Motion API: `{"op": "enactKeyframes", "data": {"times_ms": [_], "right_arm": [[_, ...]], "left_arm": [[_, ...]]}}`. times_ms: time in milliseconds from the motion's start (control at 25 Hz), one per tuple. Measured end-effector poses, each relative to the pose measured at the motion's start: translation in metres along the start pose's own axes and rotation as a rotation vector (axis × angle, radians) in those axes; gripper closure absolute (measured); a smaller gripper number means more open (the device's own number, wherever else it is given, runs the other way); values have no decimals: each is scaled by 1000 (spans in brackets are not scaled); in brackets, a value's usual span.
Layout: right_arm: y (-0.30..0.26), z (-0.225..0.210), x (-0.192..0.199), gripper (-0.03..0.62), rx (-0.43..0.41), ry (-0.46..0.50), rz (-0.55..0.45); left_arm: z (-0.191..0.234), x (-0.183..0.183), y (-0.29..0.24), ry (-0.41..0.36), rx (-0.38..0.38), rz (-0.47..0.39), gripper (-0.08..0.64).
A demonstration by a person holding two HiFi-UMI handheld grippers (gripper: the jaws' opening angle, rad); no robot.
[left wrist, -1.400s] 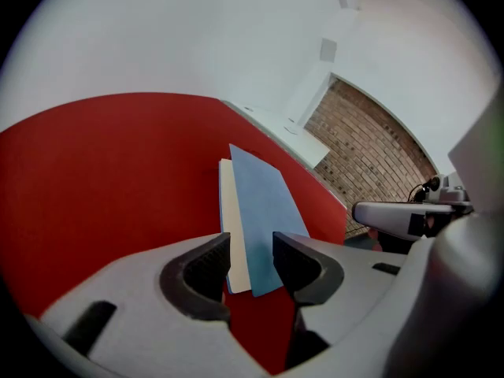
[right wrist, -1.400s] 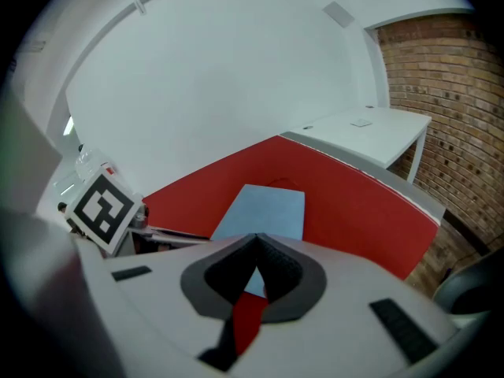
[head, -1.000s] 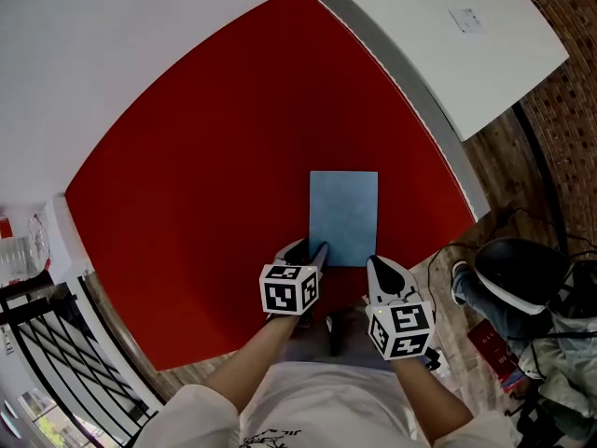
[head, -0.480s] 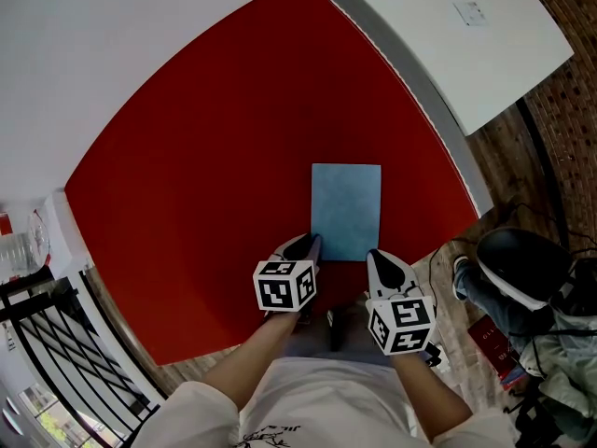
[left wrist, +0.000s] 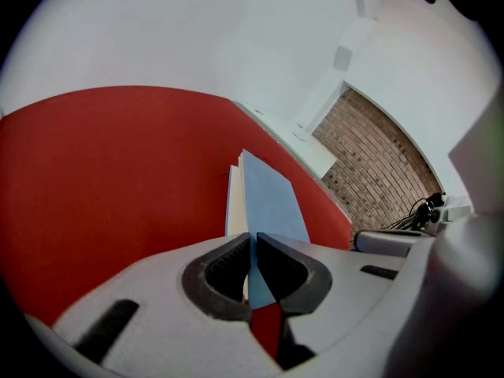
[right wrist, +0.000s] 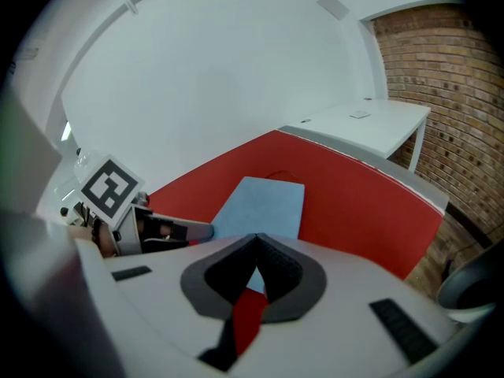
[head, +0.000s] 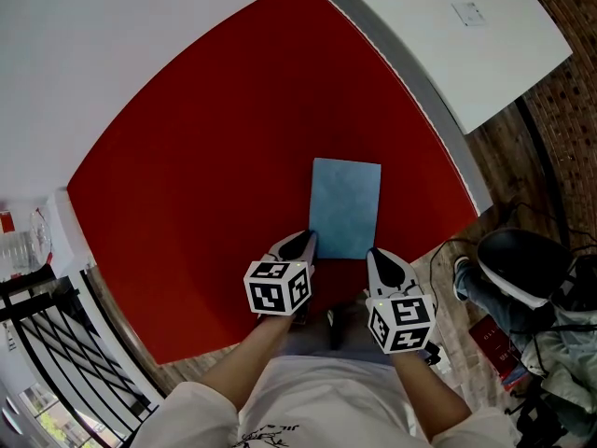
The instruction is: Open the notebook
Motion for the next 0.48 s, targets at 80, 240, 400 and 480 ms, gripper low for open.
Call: {"op": "enactKeyframes", "data": {"times_ms": [80, 240, 400, 480], "right_arm": [[2, 0, 0, 586, -1, -3, -7], [7, 3, -1, 586, -4, -13, -25], [14, 2, 1, 586, 2, -34, -47], [18, -1, 5, 586, 10, -48, -54]], "left_arm": [[-2, -11, 13, -44, -13, -30, 531], [-19, -27, 35, -129, -1, -57, 537], [-53, -29, 47, -206, 52, -62, 538], [-72, -27, 50, -248, 75, -65, 538]]}}
Point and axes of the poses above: the fingertips, and each gripper's own axes: y backward along the fingers, z to its left, x out of its underside, the point moved 5 cm from there along y, backward along the fingers, and after that the axes turned 12 degrees about z, right-handed, at the moved point
